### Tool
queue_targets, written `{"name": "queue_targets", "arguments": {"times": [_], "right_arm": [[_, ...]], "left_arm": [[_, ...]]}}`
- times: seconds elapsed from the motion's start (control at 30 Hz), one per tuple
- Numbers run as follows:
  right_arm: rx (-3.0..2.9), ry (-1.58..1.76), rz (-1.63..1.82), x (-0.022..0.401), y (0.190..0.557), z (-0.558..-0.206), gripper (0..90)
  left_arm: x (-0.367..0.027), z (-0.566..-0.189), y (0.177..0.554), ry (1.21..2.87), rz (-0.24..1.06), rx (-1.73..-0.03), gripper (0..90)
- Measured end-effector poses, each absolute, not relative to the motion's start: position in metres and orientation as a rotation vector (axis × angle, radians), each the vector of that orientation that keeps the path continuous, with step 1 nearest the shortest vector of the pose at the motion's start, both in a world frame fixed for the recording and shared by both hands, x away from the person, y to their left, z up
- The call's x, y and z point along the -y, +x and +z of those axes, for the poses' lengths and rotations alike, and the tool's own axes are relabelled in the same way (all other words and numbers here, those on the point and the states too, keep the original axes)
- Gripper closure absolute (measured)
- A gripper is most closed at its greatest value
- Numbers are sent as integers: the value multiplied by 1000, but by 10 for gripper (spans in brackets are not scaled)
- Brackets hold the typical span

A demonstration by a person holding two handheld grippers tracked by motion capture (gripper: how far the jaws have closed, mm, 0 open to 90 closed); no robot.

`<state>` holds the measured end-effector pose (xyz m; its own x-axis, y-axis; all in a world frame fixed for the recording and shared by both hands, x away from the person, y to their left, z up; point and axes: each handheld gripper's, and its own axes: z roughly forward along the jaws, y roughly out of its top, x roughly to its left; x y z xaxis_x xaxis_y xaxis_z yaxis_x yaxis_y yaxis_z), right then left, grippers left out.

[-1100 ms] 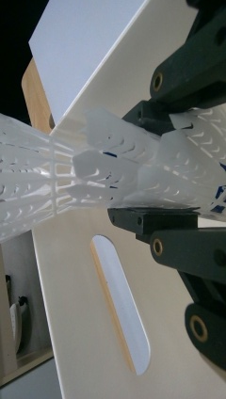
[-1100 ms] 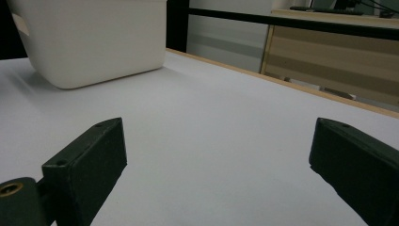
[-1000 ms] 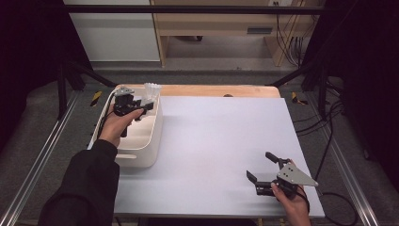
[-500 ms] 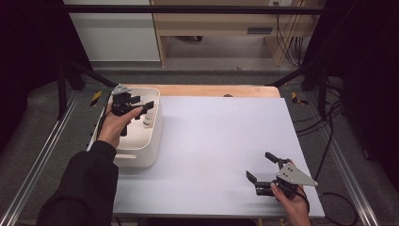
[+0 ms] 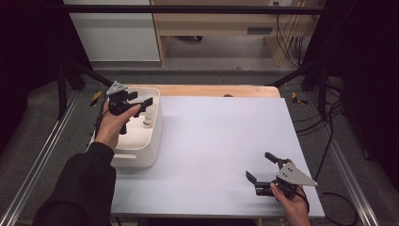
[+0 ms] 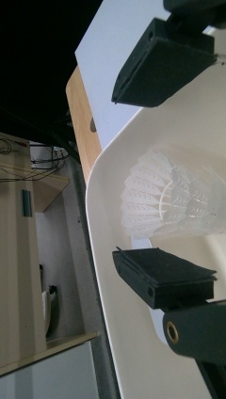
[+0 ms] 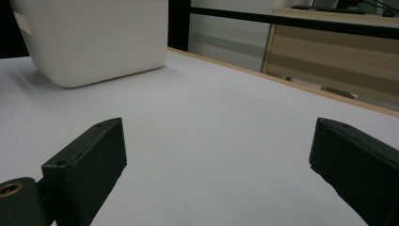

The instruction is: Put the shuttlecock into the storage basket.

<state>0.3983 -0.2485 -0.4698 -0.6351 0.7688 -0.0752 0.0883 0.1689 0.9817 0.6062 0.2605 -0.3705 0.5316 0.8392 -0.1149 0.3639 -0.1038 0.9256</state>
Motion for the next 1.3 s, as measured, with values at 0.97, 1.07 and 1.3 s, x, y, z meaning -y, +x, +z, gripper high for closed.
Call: {"name": "queue_targets", "arguments": {"times": [0.97,1.07,1.3], "right_arm": [[-1869,808,1514,248,398,-469,43],[-1872,810,1514,247,398,-470,43],[-1871,811,1513,247,398,-470,42]], "left_arm": [[-266,-359,597,1611,564,-971,44],[-266,-358,597,1608,568,-963,42],[-266,-356,595,1599,577,-946,39]]}}
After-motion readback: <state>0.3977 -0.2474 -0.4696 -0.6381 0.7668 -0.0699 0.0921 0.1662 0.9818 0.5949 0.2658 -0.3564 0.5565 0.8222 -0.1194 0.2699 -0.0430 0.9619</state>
